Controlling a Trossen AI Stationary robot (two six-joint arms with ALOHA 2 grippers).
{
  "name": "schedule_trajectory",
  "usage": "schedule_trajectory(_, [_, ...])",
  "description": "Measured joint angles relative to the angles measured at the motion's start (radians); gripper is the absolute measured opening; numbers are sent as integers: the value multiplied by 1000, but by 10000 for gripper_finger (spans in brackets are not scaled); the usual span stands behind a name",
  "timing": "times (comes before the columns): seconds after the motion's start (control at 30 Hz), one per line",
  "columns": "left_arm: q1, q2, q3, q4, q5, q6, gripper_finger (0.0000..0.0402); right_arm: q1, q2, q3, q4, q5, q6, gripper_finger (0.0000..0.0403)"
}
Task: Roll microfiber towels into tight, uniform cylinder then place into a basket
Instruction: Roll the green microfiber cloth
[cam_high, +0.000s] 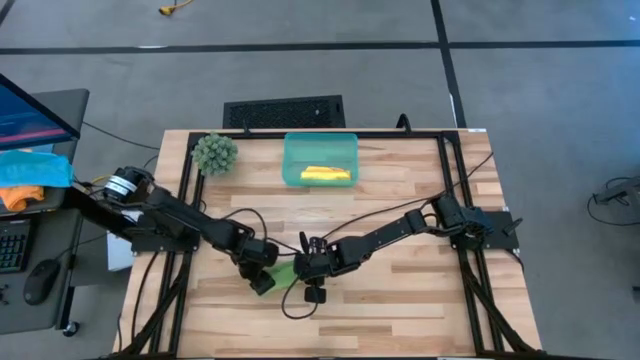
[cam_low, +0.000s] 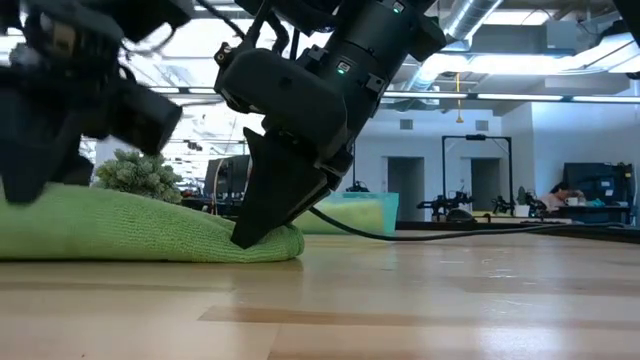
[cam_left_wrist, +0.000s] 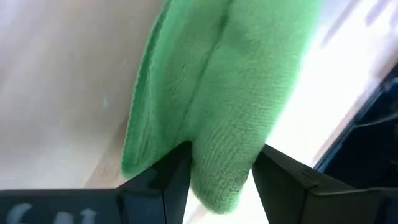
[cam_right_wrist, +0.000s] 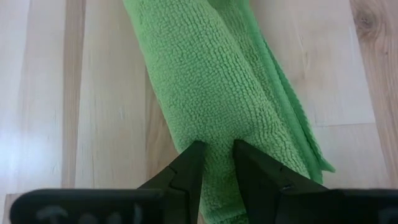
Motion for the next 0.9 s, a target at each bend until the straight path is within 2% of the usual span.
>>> schedule_trajectory(0.13, [-20, -105, 0, -66, -63, -11, 155, 0, 1, 0, 0, -2, 0, 118])
schedule_trajectory(0.27, [-61, -229, 0, -106, -192, -52, 155, 0, 1, -1, 0, -2, 2, 118])
schedule_trajectory(0.43, [-179, -331, 2, -89, -481, -31, 155, 0, 1, -1, 0, -2, 16, 118])
schedule_trajectory(0.53, [-265, -326, 2, -71, -652, -16, 155, 0, 1, -1, 0, -3, 17, 118])
schedule_trajectory(0.6, [-306, -293, 2, -23, -716, -6, 155, 0, 1, -1, 0, -3, 17, 118])
schedule_trajectory(0.73, [-353, -204, 2, 89, -738, 34, 155, 0, 1, -2, 2, -4, 17, 118])
schedule_trajectory(0.9, [-361, -71, 2, 193, -663, 50, 155, 0, 1, -2, 2, -3, 17, 118])
